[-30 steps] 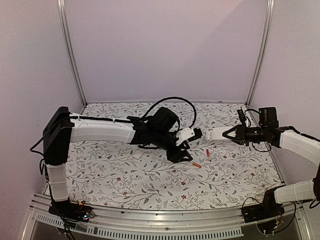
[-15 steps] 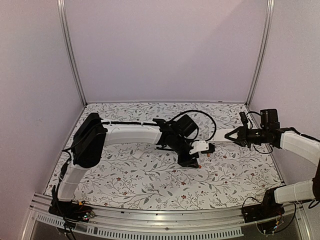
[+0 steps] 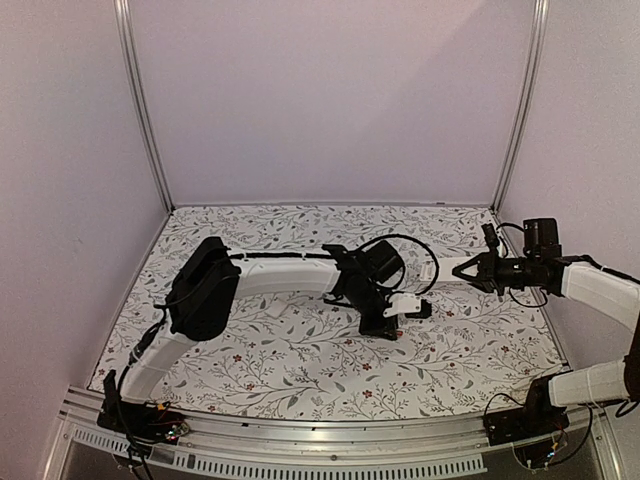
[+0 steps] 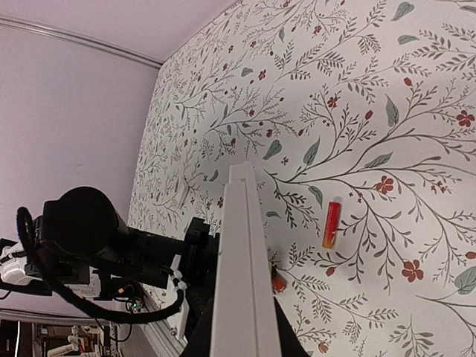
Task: Load the batteries into the remote control
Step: Move the battery to the center of the board.
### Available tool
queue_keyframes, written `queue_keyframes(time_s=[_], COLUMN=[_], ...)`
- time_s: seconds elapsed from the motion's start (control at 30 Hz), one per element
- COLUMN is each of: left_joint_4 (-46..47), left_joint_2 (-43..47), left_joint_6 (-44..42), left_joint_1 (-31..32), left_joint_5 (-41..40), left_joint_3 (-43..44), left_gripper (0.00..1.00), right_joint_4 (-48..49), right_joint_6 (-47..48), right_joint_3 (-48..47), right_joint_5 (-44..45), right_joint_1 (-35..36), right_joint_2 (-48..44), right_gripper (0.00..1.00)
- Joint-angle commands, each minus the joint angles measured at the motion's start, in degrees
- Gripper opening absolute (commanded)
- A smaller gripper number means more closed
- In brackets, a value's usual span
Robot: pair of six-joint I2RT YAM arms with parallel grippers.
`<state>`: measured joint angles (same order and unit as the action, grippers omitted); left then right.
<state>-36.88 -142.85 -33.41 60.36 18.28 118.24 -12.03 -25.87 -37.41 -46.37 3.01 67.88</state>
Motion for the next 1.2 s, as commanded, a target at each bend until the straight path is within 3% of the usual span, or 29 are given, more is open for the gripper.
queue_keyframes(time_s=[0.0,0.3,0.57,0.83,1.17], left_joint_4=[-3.7,0.3,-2.1,-2.3,-3.2], left_joint_2=[-1.3,5.3,11.5,16.8,14.0], left_joint_6=[-1.3,-2.5,-0.8,6.9,8.7], left_joint_1=[0.2,0.7,1.7,2.2,3.3], left_joint_5=[-0.7,-1.7,-8.1,-12.3,-14.4], left_joint_3=[1.1,-9.1,-17.6,-27.8,-25.4], left_gripper=[0.29,0.08,0.03,0.04,0.18], right_joint_4=[0.7,1.7,4.1,9.3,9.3], right_joint_6=[0.6,0.1,-0.9,-3.4,-3.2], right_joint_3=[0.5,0.9,1.7,4.0,3.7], right_joint_5=[-0.2,-0.7,-3.5,-6.6,-6.7], right_joint_1=[-0.4,-0.4,-0.5,0.7,2.5], right_joint_2=[-0.5,-0.4,0.0,-1.6,-1.5], right_gripper=[0.0,0.0,0.0,0.0,0.0])
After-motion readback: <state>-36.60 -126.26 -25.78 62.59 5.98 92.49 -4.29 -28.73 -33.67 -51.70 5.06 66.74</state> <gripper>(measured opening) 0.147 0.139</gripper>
